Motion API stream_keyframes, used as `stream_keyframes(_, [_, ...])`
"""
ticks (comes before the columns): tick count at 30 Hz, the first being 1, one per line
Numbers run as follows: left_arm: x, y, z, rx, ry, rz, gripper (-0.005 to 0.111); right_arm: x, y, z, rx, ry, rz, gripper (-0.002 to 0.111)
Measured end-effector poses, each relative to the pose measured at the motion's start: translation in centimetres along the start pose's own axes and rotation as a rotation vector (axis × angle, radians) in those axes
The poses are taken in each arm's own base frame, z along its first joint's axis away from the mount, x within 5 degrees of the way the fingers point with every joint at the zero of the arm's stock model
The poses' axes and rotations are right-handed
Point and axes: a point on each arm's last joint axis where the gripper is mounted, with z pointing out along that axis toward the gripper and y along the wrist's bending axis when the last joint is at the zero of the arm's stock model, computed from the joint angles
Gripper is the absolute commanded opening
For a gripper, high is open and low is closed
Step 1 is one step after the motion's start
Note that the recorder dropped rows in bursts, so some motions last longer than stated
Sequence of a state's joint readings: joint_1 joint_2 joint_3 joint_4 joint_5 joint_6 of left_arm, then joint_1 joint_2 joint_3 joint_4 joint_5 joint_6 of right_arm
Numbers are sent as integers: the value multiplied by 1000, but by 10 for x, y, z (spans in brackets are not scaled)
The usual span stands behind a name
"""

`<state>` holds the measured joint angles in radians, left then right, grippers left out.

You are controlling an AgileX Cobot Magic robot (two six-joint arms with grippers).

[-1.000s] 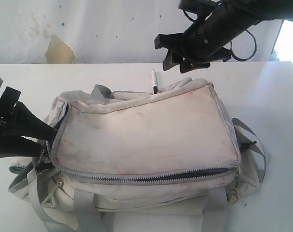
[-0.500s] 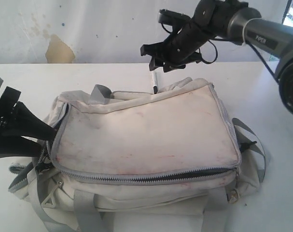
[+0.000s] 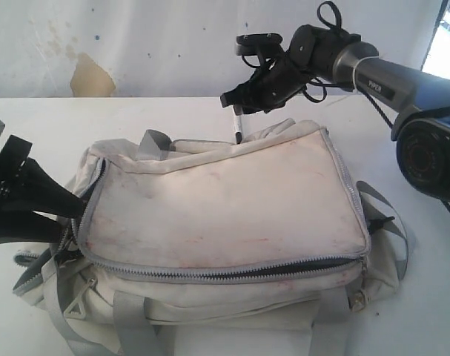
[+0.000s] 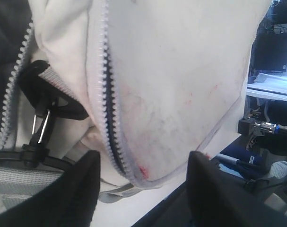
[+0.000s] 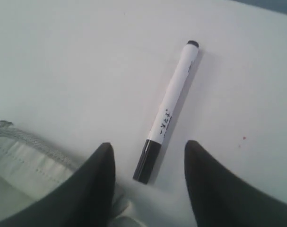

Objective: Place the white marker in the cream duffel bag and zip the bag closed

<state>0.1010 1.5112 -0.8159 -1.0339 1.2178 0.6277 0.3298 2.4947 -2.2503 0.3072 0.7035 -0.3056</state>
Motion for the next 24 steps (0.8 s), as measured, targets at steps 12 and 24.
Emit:
stream_keyframes(12, [-3, 2, 0, -23, -32, 0, 57, 11, -6, 20, -25, -12, -1, 44])
stream_keyframes(24, [-4, 3, 0, -36, -49, 0, 57, 16, -36, 4, -43, 98, 155, 40])
